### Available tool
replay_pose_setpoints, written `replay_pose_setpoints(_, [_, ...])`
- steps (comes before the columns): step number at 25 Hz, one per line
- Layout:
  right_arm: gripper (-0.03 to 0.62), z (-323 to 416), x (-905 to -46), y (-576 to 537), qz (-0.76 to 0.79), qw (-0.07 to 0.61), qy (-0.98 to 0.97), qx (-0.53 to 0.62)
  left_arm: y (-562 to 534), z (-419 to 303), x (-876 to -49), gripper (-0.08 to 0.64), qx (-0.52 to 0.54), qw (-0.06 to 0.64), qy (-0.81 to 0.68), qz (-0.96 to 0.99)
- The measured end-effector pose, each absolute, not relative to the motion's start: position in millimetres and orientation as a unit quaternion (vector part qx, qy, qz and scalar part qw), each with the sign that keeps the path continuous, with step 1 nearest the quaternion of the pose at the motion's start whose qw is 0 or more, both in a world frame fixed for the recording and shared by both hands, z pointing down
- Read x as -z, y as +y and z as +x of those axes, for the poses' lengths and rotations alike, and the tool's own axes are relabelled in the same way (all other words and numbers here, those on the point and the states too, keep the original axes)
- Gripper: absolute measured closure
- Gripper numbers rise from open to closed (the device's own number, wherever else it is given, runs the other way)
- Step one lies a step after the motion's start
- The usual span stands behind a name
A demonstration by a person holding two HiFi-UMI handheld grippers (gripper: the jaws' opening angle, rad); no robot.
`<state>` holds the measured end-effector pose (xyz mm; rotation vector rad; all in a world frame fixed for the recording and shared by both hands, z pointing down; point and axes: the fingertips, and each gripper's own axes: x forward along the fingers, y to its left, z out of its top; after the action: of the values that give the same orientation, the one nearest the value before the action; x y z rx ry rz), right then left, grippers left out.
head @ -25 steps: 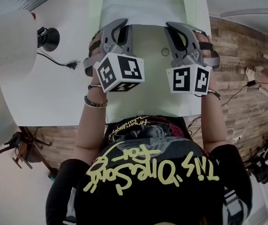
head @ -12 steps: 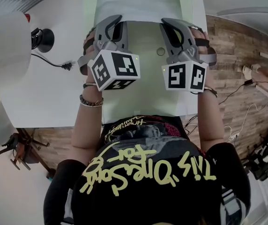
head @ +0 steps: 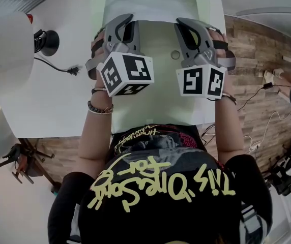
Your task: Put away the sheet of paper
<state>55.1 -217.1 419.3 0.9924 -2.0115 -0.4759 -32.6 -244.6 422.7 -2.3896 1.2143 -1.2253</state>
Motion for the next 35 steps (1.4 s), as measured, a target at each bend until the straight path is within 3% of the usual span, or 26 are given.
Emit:
replay_pose_setpoints(16, [0.581,51,-425,-213,0.401,0.404,-0.806,0.164,-241,-35,-422,0.545,0.418,0.110,0.404,-0.806])
replay_pose_setpoints(26, [0.579,48,-429,-212,0.401,0.400,-0.809,0.155,-236,-33,-428,0.479,0.433,0.116,0.386,-0.806])
replay_pose_setpoints(30, [0.517,46,-433,-210,0.394,0.403,-0.813,0.145,-235,-32,-429,0.449,0.433,0.115,0.381,-0.809])
replay_pose_setpoints(35, [0.503,47,-439,-208,0.393,0.403,-0.814,0.145,-232,-30,-433,0.423,0.441,0.121,0.371,-0.809])
